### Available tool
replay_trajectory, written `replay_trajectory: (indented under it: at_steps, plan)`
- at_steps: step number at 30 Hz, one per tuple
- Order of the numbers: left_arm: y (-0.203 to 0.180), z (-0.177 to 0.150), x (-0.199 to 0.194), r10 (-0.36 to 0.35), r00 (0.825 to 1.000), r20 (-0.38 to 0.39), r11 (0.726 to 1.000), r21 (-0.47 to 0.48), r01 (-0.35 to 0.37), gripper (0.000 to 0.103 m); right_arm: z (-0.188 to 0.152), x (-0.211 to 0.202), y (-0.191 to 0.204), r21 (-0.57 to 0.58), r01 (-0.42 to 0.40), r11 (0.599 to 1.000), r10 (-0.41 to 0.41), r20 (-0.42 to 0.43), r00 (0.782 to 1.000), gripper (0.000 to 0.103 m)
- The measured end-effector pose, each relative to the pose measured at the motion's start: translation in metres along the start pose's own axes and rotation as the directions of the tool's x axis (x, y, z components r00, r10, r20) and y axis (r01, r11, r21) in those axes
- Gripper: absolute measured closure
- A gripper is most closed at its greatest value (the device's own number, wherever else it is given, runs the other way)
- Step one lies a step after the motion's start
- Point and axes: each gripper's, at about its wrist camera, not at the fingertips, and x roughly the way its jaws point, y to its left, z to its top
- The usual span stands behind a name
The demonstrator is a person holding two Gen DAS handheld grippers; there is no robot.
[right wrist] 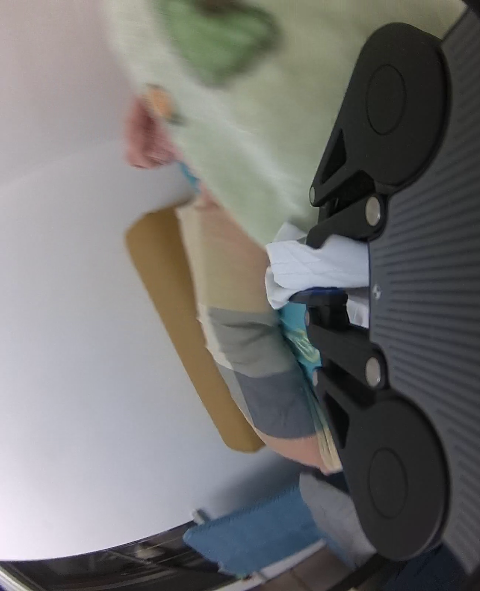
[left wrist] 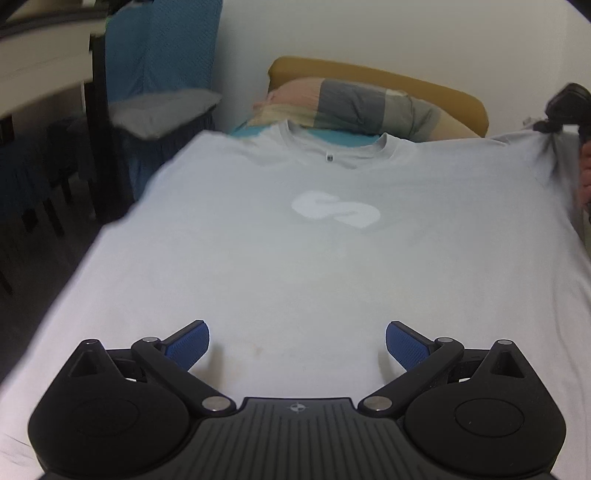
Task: Fold clothes
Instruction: 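Fold the held sleeve across the T-shirt body with the right gripper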
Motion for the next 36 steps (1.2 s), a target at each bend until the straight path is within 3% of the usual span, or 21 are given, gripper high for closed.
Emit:
replay_trajectory:
  at_steps: [3,8,12,18,20,21,23,24,25,29,36]
  plan:
    - [0.024,0.012,-0.021,-0.012,1.000,0.022,1.000,-0.011,0.013,0.000,0.009,-0.020,0.027,-0.131,0.055,0.990,-0.051,0.034,0.998,0.097]
    - [0.064,0.031,-0.056,-0.033,0.998,0.058,0.999,-0.029,0.034,0.000,-0.045,0.002,0.105,-0.324,0.054,0.945,-0.058,-0.005,0.998,0.096]
    - [0.097,0.047,-0.083,-0.048,0.995,0.087,0.998,-0.043,0.052,0.000,-0.091,0.021,0.169,-0.467,0.041,0.883,-0.067,-0.039,0.997,0.096]
    - [0.146,0.034,-0.038,0.023,0.999,0.037,0.994,-0.109,-0.019,0.000,-0.160,0.050,0.264,-0.658,0.010,0.753,-0.090,-0.088,0.992,0.095]
    - [0.157,0.031,-0.025,0.026,0.999,0.020,0.991,-0.130,-0.024,0.000,-0.179,0.059,0.276,-0.678,-0.004,0.735,-0.102,-0.116,0.988,0.094]
    - [0.161,0.030,-0.021,0.016,1.000,0.015,0.990,-0.142,-0.014,0.000,-0.184,0.063,0.278,-0.674,-0.014,0.739,-0.103,-0.133,0.986,0.093]
    - [0.168,0.029,-0.012,-0.004,1.000,0.005,0.986,-0.164,0.005,0.000,-0.185,0.070,0.272,-0.618,-0.083,0.781,-0.058,-0.204,0.977,0.071]
    - [0.171,0.028,-0.008,-0.014,1.000,0.001,0.984,-0.176,0.014,0.000,-0.184,0.068,0.270,-0.587,-0.123,0.800,-0.028,-0.240,0.970,0.034]
    - [0.175,0.028,-0.004,-0.025,1.000,-0.004,0.982,-0.187,0.024,0.000,-0.182,0.064,0.269,-0.555,-0.163,0.816,0.005,-0.275,0.961,0.008]
    - [0.168,0.022,0.004,-0.059,0.998,-0.022,0.984,-0.169,0.055,0.000,-0.172,0.040,0.263,-0.443,-0.274,0.853,0.114,-0.355,0.928,0.005]
    - [0.137,0.019,-0.001,-0.045,0.999,-0.013,0.996,-0.075,0.044,0.000,-0.134,-0.073,0.223,-0.316,-0.281,0.906,0.172,-0.332,0.927,0.005]
